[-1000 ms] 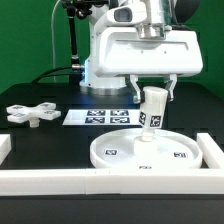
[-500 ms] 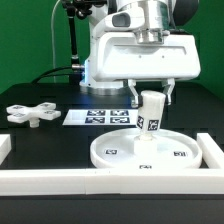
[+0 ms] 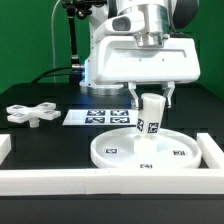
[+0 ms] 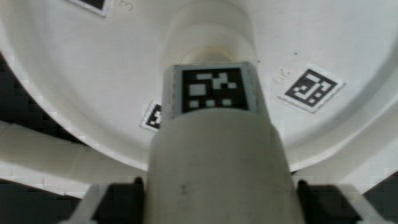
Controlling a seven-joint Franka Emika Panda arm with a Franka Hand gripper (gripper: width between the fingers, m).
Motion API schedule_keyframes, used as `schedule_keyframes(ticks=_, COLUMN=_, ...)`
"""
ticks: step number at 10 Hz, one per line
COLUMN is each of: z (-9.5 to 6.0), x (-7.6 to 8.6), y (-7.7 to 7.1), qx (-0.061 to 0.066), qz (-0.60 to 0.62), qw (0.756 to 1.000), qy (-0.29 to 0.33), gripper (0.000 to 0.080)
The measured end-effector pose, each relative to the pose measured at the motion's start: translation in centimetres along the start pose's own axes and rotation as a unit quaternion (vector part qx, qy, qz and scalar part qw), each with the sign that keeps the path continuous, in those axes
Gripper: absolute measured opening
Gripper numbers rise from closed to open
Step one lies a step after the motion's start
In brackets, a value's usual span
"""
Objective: Assemble round table
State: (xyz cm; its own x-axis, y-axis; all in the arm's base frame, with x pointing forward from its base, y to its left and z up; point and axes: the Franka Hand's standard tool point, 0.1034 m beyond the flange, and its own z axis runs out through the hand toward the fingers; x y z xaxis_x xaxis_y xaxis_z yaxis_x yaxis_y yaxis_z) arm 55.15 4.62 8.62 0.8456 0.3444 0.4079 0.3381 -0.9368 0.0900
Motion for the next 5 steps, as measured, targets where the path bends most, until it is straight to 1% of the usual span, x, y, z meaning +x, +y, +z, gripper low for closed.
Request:
schedule_keyframes(ticks=3, z=0.02, x=0.09, y=-0.10, qx=-0.001, qz=-0.001, qw=1.000, qy=0.004, gripper=0.0409)
schedule_keyframes(ticks=4, z=0.03, x=0.08, y=-0.09, qx=-0.001, qz=-0.001, qw=1.000, qy=0.004, gripper=0.0487)
schedule_keyframes(ticks=5, z=0.02, x=0.05, y=0.03, qx=-0.002, qz=-0.001, qw=1.000, qy=0.004, gripper=0.0613)
